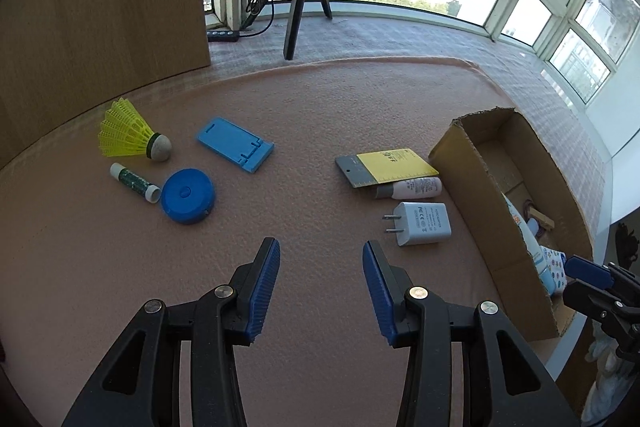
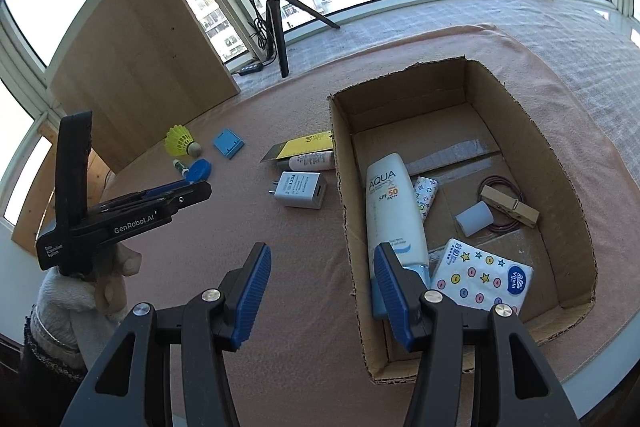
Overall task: Organize objects
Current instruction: 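Grasp the green glue stick with the left gripper while the right approaches the blue tape measure, then grasp the blue round tape measure with the right gripper while the left holds the glue stick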
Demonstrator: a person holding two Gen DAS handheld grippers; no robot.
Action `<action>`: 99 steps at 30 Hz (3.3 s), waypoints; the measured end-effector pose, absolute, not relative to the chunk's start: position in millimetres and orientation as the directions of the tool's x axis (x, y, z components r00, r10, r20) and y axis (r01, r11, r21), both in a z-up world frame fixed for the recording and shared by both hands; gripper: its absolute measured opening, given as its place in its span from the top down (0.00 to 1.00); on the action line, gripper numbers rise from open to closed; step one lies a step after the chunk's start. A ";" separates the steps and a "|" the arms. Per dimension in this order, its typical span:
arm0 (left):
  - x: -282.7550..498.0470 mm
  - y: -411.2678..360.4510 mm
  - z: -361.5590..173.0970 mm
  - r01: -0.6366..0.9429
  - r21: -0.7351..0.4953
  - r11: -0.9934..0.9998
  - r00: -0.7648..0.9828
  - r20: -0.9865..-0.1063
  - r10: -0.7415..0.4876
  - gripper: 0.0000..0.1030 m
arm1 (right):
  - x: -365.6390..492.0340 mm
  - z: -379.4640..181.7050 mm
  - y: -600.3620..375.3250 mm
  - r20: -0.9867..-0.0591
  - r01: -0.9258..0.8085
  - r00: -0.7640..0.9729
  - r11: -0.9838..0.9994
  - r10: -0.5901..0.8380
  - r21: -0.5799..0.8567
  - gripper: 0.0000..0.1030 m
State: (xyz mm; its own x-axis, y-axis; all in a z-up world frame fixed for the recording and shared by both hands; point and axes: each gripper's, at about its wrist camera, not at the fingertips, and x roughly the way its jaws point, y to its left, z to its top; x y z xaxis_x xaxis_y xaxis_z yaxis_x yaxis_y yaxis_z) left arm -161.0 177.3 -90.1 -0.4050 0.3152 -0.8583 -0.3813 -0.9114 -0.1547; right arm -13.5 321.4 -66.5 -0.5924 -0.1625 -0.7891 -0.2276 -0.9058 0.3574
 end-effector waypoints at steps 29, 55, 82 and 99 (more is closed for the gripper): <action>-289.2 45.6 -133.5 -0.086 -0.174 -0.981 -0.375 -0.906 0.194 0.53 | -167.3 -62.7 235.9 -0.788 -0.016 -0.522 -0.920 -0.325 0.391 0.50; -249.1 3.8 -165.6 -0.098 -0.207 -0.973 -0.407 -0.884 0.229 0.84 | -257.3 -115.6 147.2 -0.874 0.088 -0.388 -0.955 -0.294 0.283 0.50; -187.8 -19.0 -166.8 -0.093 -0.262 -0.961 -0.406 -0.871 0.277 0.84 | -273.4 -146.7 111.4 -0.930 0.149 -0.355 -0.988 -0.095 0.044 0.55; -135.0 -0.6 -162.3 -0.127 -0.326 -0.937 -0.371 -0.860 0.350 0.84 | -143.4 -124.4 169.8 -0.875 0.048 -0.435 -0.976 -0.213 0.214 0.55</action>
